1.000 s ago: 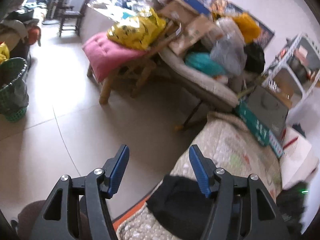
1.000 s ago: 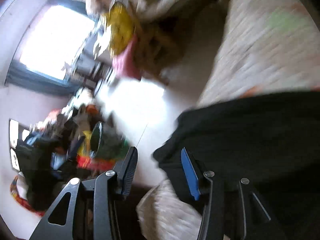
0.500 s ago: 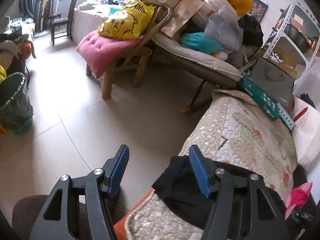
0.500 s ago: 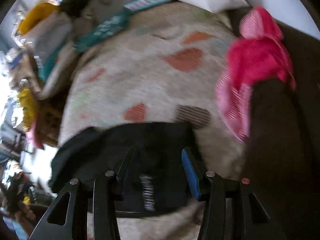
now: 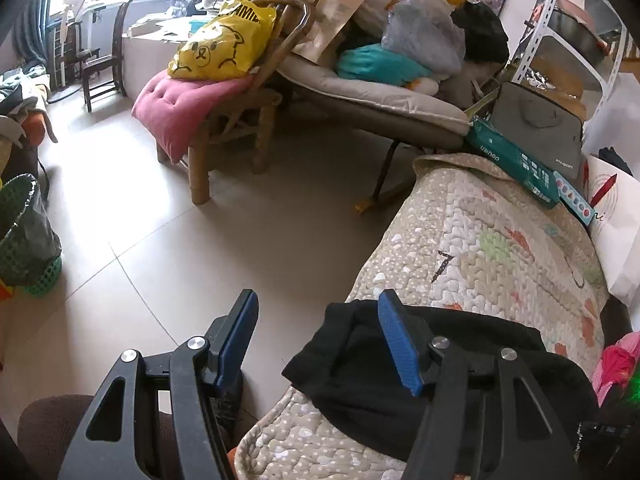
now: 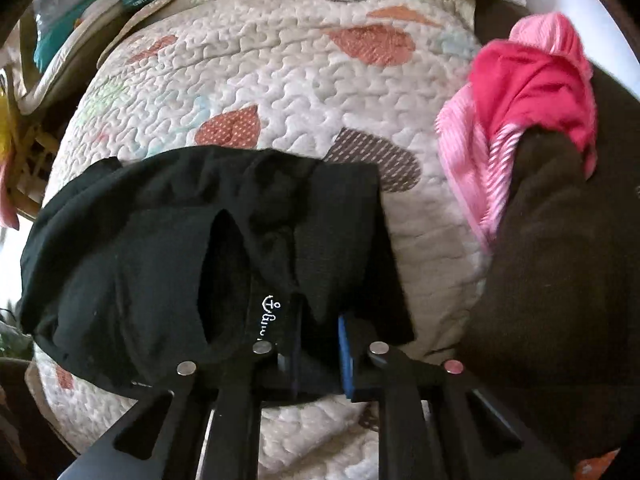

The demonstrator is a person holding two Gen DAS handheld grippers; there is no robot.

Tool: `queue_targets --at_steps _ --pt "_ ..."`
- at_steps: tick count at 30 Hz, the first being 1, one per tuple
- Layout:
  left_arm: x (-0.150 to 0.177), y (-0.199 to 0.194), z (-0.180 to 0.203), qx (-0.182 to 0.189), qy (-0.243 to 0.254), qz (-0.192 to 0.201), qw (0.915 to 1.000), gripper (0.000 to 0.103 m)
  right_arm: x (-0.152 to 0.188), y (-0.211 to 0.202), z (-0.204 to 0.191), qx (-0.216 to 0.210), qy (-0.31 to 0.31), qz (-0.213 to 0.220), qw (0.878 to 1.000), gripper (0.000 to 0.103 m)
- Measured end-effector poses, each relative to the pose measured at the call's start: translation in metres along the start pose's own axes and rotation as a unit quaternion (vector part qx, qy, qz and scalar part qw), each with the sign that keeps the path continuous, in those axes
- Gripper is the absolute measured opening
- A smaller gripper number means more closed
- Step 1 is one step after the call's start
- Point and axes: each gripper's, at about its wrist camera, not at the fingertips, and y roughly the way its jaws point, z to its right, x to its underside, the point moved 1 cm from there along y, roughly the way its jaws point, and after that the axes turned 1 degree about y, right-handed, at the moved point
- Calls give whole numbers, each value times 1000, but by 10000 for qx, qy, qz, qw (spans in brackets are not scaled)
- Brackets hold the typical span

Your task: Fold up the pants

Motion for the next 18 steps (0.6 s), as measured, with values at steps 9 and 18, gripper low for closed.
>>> queue_targets --at_steps 9,18 --pt "1 3 2 -31 -15 -57 10000 62 4 4 9 1016 -206 -437 9937 29" --pt "3 9 1 -53 -21 -192 9998 62 3 -32 22 1211 -46 -33 9926 61"
